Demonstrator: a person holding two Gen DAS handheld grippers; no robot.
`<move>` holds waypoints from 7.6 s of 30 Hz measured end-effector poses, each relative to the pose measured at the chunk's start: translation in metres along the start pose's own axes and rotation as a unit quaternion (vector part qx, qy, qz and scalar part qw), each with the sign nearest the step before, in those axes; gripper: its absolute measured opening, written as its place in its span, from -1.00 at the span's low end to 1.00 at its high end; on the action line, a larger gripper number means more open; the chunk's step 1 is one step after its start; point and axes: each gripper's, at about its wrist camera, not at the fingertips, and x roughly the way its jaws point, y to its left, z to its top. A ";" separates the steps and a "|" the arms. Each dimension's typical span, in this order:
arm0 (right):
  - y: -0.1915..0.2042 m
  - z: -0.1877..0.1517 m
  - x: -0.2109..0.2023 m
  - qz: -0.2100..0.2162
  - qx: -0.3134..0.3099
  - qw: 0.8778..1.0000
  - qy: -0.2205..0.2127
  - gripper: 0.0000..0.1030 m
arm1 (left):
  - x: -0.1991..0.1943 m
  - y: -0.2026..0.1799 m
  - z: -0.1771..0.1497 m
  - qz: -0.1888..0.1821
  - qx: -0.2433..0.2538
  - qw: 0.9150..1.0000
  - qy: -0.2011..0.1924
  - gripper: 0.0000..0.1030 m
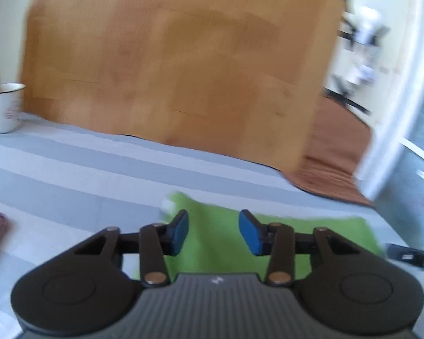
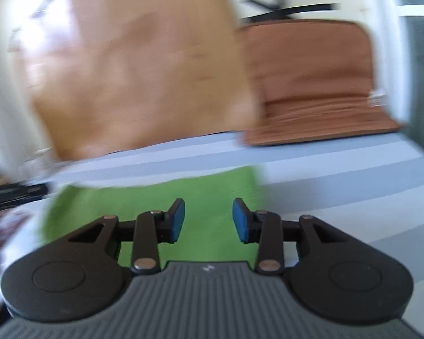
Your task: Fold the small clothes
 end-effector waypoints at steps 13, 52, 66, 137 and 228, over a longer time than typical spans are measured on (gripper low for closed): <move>-0.027 -0.035 -0.026 -0.036 0.036 0.998 0.046 -0.26 | -0.042 0.005 -0.039 0.028 0.061 0.996 0.053 0.01; -0.031 -0.119 -0.120 -0.014 0.087 0.990 0.108 -0.72 | -0.133 0.035 -0.106 -0.045 -0.076 0.975 0.205 -0.83; -0.081 0.006 -0.066 0.076 0.188 0.979 -0.014 -0.81 | -0.083 0.081 0.000 -0.121 -0.270 0.951 0.086 -0.84; -0.058 -0.043 0.025 -0.005 0.106 0.992 -0.068 -0.27 | 0.022 -0.010 -0.037 0.069 0.077 0.995 -0.002 -0.10; -0.055 -0.043 0.025 0.007 0.113 0.991 -0.071 -0.08 | 0.021 -0.017 -0.040 0.070 0.078 0.994 -0.004 0.10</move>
